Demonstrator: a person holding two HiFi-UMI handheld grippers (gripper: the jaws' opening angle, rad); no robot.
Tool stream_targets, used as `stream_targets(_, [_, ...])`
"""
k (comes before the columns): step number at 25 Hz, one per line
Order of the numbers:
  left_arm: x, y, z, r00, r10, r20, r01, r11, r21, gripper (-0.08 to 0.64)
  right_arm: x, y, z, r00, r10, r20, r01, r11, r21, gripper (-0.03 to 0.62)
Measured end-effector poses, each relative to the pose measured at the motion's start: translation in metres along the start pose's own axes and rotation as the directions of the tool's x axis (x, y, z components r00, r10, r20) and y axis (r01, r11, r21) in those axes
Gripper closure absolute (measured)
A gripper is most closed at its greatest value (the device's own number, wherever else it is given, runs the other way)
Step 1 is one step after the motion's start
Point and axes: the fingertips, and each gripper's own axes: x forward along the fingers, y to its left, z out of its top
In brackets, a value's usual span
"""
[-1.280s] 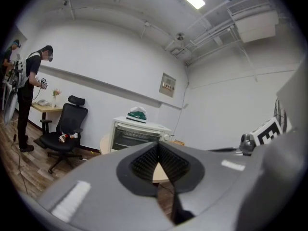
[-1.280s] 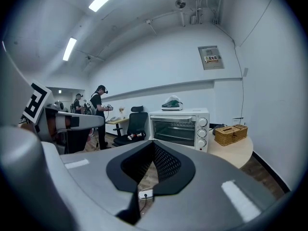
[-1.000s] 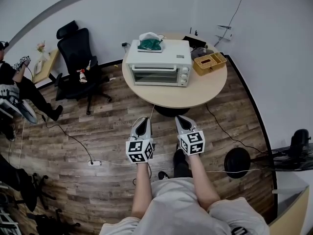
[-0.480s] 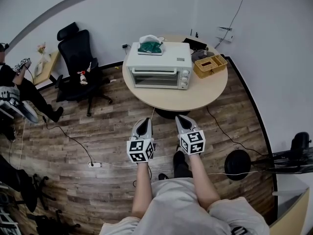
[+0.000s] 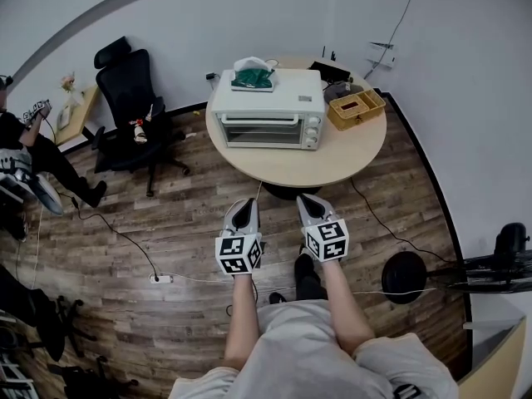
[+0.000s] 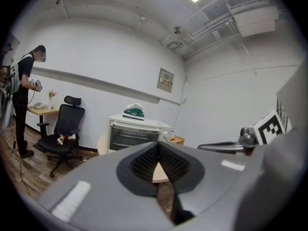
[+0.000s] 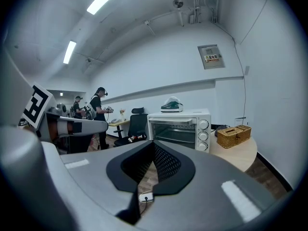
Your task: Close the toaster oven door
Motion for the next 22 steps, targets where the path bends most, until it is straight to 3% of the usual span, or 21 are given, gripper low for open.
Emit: stream_targets(22, [-0.01,0.002,0.002,1.0,0.003,0.005,-0.003,1.0,0.006,0.502,-0.002,0.009,0.002,1.0,0.003,0.004,-0.002,1.0,-0.011,0.594])
